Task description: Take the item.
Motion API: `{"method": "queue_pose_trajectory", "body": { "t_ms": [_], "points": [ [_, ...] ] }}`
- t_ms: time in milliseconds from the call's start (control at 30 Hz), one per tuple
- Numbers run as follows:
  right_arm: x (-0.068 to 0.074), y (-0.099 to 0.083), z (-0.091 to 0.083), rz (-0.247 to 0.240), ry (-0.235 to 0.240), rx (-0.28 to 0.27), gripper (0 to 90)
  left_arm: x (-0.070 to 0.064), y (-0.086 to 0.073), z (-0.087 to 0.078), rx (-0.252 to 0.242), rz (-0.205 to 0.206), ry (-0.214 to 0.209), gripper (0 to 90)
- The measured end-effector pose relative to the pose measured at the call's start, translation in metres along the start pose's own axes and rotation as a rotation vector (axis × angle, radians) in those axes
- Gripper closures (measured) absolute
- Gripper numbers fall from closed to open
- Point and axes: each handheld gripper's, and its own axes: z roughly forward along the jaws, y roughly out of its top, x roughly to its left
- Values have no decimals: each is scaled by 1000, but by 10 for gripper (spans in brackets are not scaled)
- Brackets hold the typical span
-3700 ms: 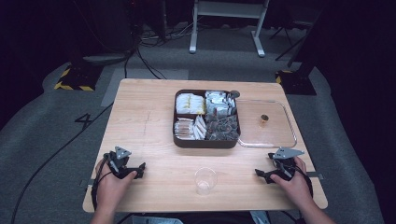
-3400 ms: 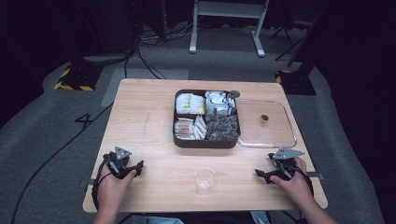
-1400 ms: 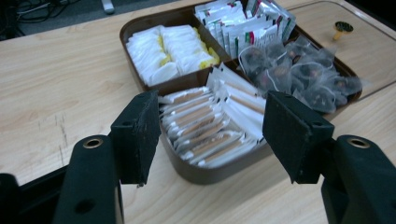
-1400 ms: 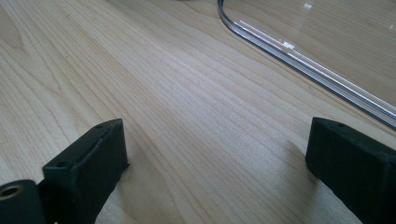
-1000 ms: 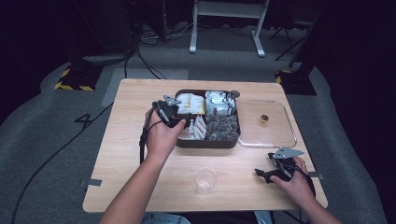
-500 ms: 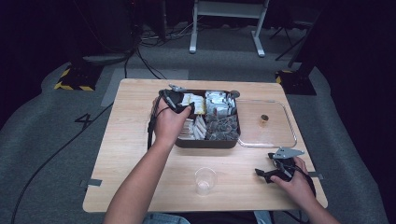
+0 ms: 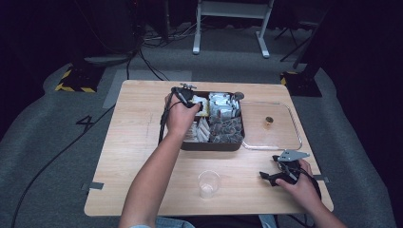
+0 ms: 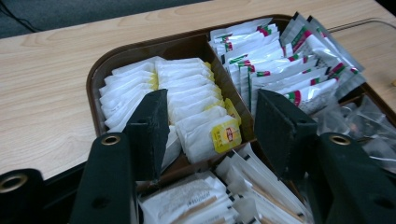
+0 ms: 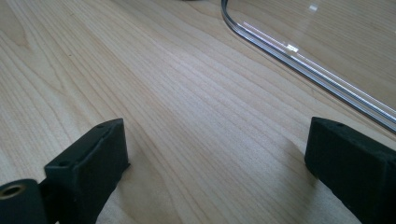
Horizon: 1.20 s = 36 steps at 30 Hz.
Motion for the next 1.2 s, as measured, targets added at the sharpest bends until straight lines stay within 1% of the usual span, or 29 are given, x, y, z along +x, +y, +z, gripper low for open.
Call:
{"method": "queue_pose_trajectory", "body": {
  "t_ms": [33, 67, 133, 167, 267, 333, 367, 400, 533, 600, 633, 700, 733, 767, 800, 933, 1000, 1200],
  "points": [
    [0, 0, 0, -1, 1, 0, 60, 0, 1, 8, 8, -11, -3, 467],
    [0, 0, 0, -1, 1, 0, 61, 0, 1, 8, 8, -11, -3, 467],
    [0, 0, 0, -1, 2, 0, 61, 1, 3, 18, 24, -17, -8, 468],
    [0, 0, 0, -1, 2, 0, 60, 1, 3, 18, 24, -17, -8, 474],
    [0, 0, 0, -2, 4, -1, 60, 3, 5, 28, 48, -19, -6, 486],
    [0, 0, 0, -3, 4, -1, 61, 3, 5, 33, 58, -31, -3, 490],
    [0, 0, 0, -3, 3, -1, 61, 5, 5, 39, 77, -42, -10, 501],
    [0, 0, 0, -3, 3, -1, 61, 5, 5, 39, 77, -42, -10, 506],
    [0, 0, 0, -4, 5, -1, 61, 7, 5, 50, 107, -52, -4, 512],
    [0, 0, 0, -3, 5, -1, 62, 8, 4, 54, 114, -54, -2, 517],
    [0, 0, 0, -3, 5, -1, 62, 8, 3, 57, 120, -56, -6, 524],
    [0, 0, 0, -6, 5, -1, 62, 8, 2, 61, 138, -44, -14, 553],
    [0, 0, 0, -6, 6, -1, 64, 8, 2, 62, 147, -45, -16, 582],
    [0, 0, 0, -6, 6, -1, 64, 7, 1, 64, 155, -41, -21, 582],
    [0, 0, 0, -8, 6, -2, 68, 6, 0, 67, 172, -44, -26, 608],
    [0, 0, 0, -10, 7, -3, 71, 5, -2, 71, 191, -49, -32, 627],
    [0, 0, 0, -10, 8, -3, 72, 5, -2, 72, 195, -45, -31, 627],
    [0, 0, 0, -10, 8, -3, 73, 7, -3, 76, 211, -53, -27, 624]
  ]
}}
